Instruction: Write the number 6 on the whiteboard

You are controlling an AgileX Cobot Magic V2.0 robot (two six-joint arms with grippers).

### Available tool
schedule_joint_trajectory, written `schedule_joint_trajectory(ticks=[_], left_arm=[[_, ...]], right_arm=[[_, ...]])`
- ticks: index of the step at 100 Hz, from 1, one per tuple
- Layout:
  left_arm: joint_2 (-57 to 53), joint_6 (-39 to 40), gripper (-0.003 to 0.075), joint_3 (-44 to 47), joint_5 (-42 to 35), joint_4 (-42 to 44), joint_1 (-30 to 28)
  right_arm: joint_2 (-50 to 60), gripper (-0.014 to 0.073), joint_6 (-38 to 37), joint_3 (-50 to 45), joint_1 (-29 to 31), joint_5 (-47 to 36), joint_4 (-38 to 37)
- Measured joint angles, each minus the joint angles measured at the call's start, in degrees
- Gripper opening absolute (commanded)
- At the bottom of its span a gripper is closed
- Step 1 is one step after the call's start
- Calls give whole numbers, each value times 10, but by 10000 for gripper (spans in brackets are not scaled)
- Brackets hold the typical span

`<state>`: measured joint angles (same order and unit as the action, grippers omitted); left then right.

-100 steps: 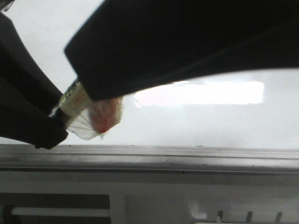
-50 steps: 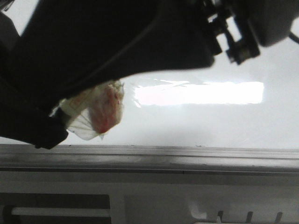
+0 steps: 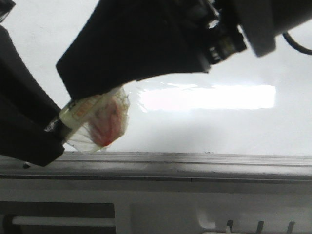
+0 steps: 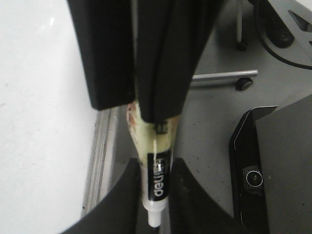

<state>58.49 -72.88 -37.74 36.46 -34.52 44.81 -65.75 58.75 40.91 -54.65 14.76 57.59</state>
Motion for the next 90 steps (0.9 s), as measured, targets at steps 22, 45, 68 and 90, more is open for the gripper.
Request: schedule_joint_trajectory(ticks=[22,45,68,90], left_arm=[[-6,-9,446,3,-15,-49,0],[-70,23,554,3,-83,-130,0],[-218,167,218,37,-149,-121,-42],[-334,204,-19,117,-169,-133,-111]], right_arm=[[11,-61,0,0,1,14,-21],[66,-61,-2,1,10,46,-87],[136,-60,-45,1,85,114,-201],[178,-60,-97,1,145,110,-249]])
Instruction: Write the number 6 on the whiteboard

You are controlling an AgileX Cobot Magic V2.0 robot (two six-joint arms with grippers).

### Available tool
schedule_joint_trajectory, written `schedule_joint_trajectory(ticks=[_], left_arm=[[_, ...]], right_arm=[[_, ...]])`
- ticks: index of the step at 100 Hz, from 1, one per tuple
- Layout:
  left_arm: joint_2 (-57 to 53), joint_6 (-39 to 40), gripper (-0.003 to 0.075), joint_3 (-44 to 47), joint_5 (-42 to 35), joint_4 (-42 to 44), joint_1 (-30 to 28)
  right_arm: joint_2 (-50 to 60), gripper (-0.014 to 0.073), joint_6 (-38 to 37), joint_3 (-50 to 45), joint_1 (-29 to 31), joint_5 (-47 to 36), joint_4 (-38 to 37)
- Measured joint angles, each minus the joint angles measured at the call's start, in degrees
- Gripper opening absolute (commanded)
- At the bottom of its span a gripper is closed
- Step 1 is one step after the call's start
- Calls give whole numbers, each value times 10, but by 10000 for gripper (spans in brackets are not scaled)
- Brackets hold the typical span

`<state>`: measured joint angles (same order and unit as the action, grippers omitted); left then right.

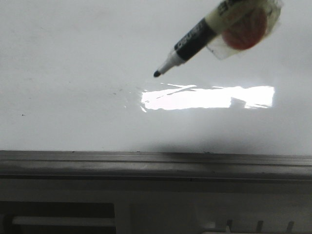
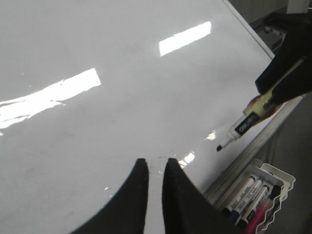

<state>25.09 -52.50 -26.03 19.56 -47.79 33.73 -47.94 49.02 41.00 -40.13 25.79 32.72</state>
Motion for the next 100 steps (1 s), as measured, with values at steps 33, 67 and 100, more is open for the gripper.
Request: schedule_joint_trajectory(ticks=[33,67,100], left_arm=[[-31,3,-19,50,0,-53,-27],[-31,4,-19,52,-1,-56,-27],[-31,4,-19,52,-1,-57,-27]], right_arm=[[-3,-60,-5,0,5,-132,-76],[-35,-60,-6,0,52,-142,-108],[-62,-60,-11,0,68,-142,-108]])
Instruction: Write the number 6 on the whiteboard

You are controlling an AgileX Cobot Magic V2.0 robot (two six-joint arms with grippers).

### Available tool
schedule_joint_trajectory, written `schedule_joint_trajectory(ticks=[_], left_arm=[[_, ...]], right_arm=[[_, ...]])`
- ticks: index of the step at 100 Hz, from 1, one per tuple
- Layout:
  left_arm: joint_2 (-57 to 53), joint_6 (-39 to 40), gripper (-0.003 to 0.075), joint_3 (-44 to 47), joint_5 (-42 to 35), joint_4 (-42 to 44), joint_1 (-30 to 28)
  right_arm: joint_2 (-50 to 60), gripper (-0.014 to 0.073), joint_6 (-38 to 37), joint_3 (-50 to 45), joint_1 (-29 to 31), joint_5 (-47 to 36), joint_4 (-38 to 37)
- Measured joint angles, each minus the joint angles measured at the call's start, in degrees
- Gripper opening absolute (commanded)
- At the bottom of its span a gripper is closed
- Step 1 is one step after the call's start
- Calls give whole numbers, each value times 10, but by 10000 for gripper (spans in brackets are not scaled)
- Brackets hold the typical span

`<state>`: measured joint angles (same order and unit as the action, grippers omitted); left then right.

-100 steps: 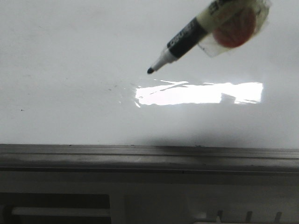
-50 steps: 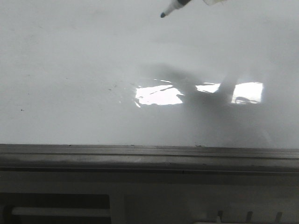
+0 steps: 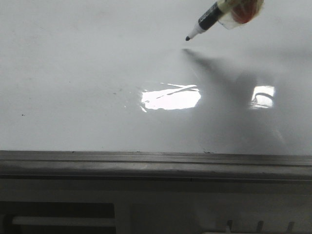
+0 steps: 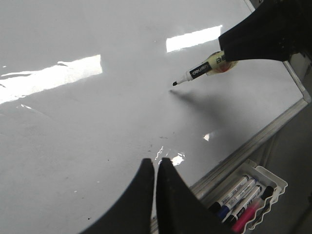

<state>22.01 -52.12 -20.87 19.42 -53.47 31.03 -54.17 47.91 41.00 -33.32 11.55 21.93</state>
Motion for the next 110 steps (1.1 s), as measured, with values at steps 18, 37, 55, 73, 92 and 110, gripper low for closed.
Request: schedule_joint_trajectory(ticks=[18,37,55,73,92,110], left_arm=[[0,0,-19,0,0,0,0],[0,0,-19,0,0,0,0],[0,1,-19,0,0,-1,0],[0,1,-19,0,0,-1,0],[0,1,-19,0,0,-1,0],[0,1,-19,0,0,-1,0]], right_arm=[[-16,-60,-9,0,9,-1,0],[-29,-60,-18,5,9,-1,4],[-39,-60,-24,8,3,39,24],[-39,-60,-25,8,-1,131,30],[-28,-60,-77,8,-2,171,-15],[-7,-60,-198,8,-4,176,-112]])
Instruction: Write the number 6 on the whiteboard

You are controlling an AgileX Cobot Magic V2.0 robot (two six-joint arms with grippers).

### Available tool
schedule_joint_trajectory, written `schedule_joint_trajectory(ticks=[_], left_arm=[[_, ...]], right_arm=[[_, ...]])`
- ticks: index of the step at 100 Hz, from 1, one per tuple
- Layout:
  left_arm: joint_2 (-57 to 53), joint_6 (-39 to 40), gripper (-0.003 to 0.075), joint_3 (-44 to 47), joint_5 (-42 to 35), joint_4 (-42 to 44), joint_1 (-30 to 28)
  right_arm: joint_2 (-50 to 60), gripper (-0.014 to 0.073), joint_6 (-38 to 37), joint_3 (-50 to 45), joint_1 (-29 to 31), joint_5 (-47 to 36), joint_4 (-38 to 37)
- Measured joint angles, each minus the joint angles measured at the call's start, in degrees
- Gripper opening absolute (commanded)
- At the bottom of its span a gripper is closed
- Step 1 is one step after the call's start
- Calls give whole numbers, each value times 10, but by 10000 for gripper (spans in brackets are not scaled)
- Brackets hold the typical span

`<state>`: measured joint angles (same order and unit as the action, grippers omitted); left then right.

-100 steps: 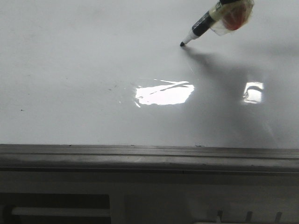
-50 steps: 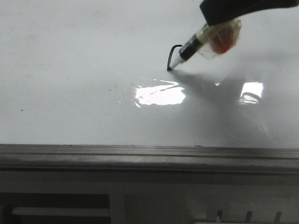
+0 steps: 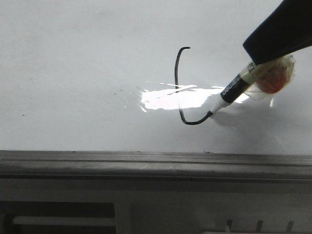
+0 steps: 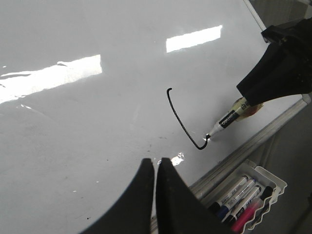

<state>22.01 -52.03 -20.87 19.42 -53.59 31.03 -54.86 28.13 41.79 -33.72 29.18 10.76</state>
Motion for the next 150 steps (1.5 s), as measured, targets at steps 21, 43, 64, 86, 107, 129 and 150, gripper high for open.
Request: schedule_joint_trajectory(ticks=[21,43,64,86,107,129,150], left_arm=[[0,0,-19,0,0,-1,0],[0,0,-19,0,0,-1,0],[0,0,-19,0,0,-1,0],[0,0,-19,0,-1,-1,0],[0,0,0,0,-1,-3,0],[40,-21,356,-23,56,-3,0],[186,-137,440,-115,181,-3,0]], right_arm=[[-4,-60,-22,14,0,-20,-24],[-27,-60,-24,23,-1,-45,-10],[-42,-60,-25,25,-22,-70,-5],[-57,-60,-25,25,-44,-83,-5],[-23,-60,-25,31,-50,-39,-19],[43,-64,-25,48,-104,8,-28],[23,-64,-25,49,-165,25,-20]])
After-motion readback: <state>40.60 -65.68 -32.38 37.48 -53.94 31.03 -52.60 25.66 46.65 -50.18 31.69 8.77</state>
